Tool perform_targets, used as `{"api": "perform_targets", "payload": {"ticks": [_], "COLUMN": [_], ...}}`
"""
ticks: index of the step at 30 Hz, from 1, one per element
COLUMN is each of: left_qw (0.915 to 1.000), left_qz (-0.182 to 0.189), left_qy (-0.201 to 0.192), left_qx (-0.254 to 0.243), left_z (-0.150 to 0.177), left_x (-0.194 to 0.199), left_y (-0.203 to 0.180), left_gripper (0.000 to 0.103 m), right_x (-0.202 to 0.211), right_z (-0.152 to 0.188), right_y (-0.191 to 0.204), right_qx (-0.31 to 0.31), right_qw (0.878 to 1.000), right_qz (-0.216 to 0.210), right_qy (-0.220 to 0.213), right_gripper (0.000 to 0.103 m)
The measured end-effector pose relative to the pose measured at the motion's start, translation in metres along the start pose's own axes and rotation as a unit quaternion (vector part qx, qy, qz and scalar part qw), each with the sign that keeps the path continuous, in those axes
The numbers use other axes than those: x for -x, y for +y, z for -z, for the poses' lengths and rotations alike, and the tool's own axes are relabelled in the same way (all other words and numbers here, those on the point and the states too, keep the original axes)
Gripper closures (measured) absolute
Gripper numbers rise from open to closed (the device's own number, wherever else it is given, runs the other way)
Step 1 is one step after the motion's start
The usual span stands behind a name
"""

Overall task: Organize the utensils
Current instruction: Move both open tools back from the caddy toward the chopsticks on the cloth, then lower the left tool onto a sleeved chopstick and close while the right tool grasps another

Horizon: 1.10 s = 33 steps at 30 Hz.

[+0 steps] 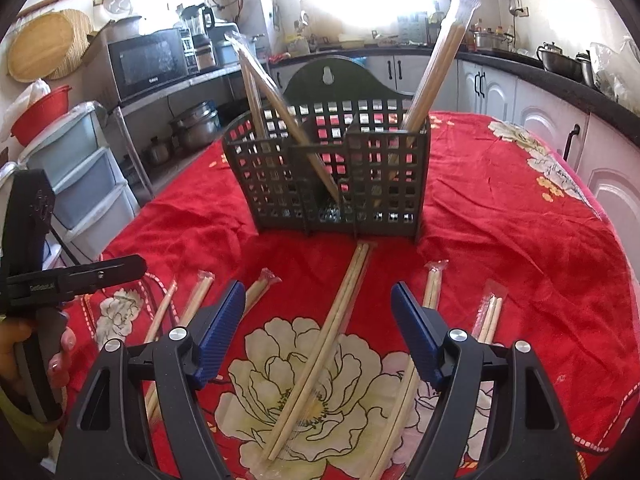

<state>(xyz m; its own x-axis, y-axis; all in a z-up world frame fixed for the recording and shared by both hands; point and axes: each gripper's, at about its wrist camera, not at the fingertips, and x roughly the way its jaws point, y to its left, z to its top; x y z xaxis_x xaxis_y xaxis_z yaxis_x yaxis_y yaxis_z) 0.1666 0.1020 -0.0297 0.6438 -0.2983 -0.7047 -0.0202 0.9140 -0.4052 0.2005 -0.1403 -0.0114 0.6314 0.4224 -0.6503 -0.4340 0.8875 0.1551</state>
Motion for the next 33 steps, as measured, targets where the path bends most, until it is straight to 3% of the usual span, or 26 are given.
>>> {"api": "perform_targets", "payload": {"ticks": [4, 10, 19, 33], "left_qw": [0.9999, 0.9994, 0.9971, 0.9972], "left_qz": [0.007, 0.02, 0.04, 0.027], "left_qy": [0.006, 0.028, 0.058, 0.066], "left_qx": [0.005, 0.007, 0.03, 0.022], "left_z": [0.005, 0.013, 0.014, 0.008], "left_x": [0.0, -0.007, -0.019, -0.033], "left_y": [0.005, 0.006, 0.012, 0.013], "left_gripper": [0.013, 0.043, 0.066, 0.069], "right_x": [-0.009, -0.026, -0.043, -0.081], "right_z": [0.0, -0.002, -0.006, -0.023], "right_y": [0.001, -0.001, -0.003, -0.014], "right_qx": [0.004, -0.001, -0.008, -0.023], "right_qw": [1.0, 0.999, 0.998, 0.993], "right_qz": [0.006, 0.011, 0.007, 0.041], "right_qy": [0.017, 0.049, 0.069, 0.107], "right_gripper": [0.03, 0.03, 0.032, 0.046]}}
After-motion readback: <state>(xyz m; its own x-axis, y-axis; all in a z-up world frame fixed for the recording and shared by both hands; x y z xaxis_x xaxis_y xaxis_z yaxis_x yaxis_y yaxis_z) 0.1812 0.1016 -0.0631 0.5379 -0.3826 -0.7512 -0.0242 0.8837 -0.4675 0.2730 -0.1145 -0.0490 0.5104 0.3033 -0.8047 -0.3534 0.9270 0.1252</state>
